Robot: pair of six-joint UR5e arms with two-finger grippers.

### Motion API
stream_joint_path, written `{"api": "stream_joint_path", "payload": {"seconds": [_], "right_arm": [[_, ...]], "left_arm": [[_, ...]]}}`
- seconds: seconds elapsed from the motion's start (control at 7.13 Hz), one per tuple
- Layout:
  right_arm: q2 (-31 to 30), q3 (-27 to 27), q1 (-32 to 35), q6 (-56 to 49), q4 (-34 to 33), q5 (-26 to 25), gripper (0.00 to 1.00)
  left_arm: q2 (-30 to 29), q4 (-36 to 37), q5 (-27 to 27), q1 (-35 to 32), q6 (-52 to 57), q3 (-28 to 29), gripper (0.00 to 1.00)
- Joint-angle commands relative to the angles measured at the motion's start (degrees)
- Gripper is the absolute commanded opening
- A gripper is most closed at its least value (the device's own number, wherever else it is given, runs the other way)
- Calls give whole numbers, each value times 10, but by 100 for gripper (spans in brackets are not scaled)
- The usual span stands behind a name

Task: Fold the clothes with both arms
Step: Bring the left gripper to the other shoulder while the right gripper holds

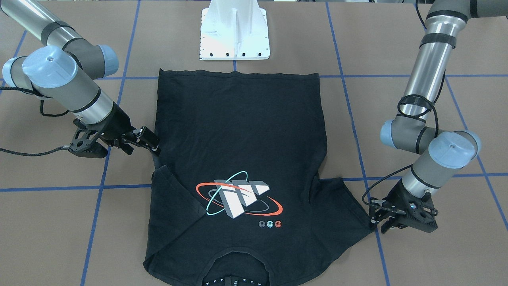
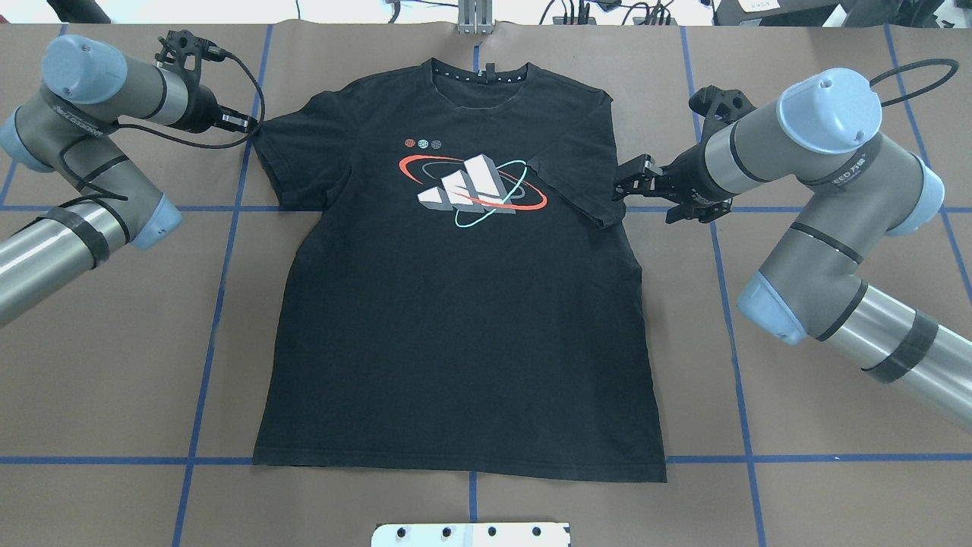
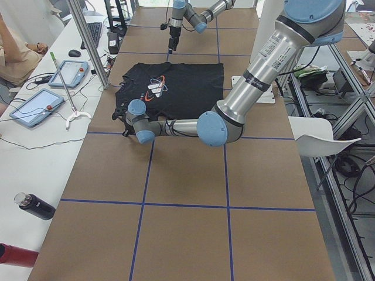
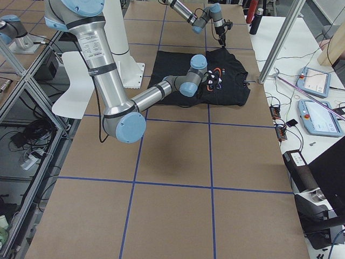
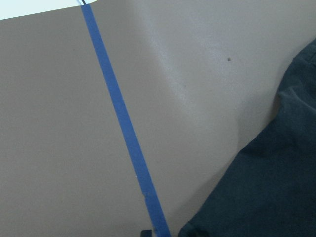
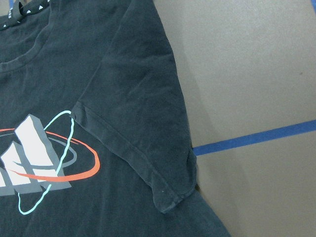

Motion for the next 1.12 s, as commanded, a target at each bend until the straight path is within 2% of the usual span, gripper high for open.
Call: {"api": "stream_joint_path", "payload": {"seconds": [0.0,0.28,0.42,0.7,0.98], "right_arm": [[3,1,0,9,0,1,100],[4,1,0,10,0,1,100],[5,1,0,10,0,1,100],[6,2,0,10,0,0,100],[6,0,-1,9,1,0,100]], "left_arm": [[-2,-1,-1,0,-1,1,0],[-1,-1,-7,-1,-1,-1,0],[-1,0,-31,-11,-1,-6,0],[18,7,-68,-25,-24,-71,0],[34,12,-97,-20,-130,-153,0]]}}
